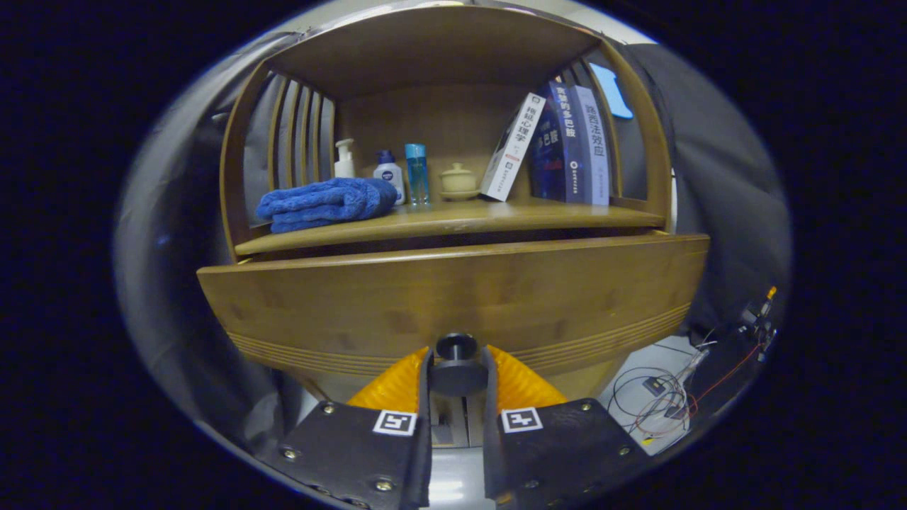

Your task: Pull open the drawer, take out the items inside it, and place them on the countertop above the cabinet.

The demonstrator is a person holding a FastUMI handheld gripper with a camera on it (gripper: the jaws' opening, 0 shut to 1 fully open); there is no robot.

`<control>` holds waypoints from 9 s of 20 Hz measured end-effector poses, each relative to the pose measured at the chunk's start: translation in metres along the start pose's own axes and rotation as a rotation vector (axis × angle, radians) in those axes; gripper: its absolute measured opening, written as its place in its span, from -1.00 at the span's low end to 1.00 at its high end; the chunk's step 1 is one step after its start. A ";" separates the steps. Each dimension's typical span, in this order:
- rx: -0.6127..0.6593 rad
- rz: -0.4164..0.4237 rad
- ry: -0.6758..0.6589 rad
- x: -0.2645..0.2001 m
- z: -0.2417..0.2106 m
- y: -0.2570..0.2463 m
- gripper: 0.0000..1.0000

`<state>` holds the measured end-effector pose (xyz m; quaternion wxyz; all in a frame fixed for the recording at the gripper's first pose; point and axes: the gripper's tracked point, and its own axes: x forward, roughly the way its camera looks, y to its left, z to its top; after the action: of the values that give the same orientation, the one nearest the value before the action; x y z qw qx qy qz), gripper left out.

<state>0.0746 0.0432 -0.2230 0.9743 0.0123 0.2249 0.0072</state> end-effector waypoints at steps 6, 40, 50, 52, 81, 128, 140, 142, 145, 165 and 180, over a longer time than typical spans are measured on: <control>-0.016 -0.022 0.030 -0.053 -0.026 -0.004 -0.42; 0.080 0.006 0.019 -0.107 -0.032 -0.007 0.82; 0.122 -0.007 -0.241 -0.140 0.040 -0.014 0.83; 0.101 -0.004 -0.277 -0.141 0.061 -0.012 0.83; 0.119 -0.215 0.476 0.029 0.042 0.011 0.72; -0.070 -0.320 0.458 -0.003 0.051 -0.007 -0.69; -0.132 -0.454 0.210 -0.054 0.177 -0.009 -0.70; -0.131 -0.434 0.164 -0.045 0.198 0.001 -0.70; -0.127 -0.398 0.128 -0.029 0.220 0.014 -0.70; -0.084 -0.098 0.201 0.116 0.182 0.038 -0.70; -0.034 0.051 0.059 0.102 0.213 0.061 0.16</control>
<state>0.2595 0.1020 -0.0746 0.9669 0.0014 0.2527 0.0362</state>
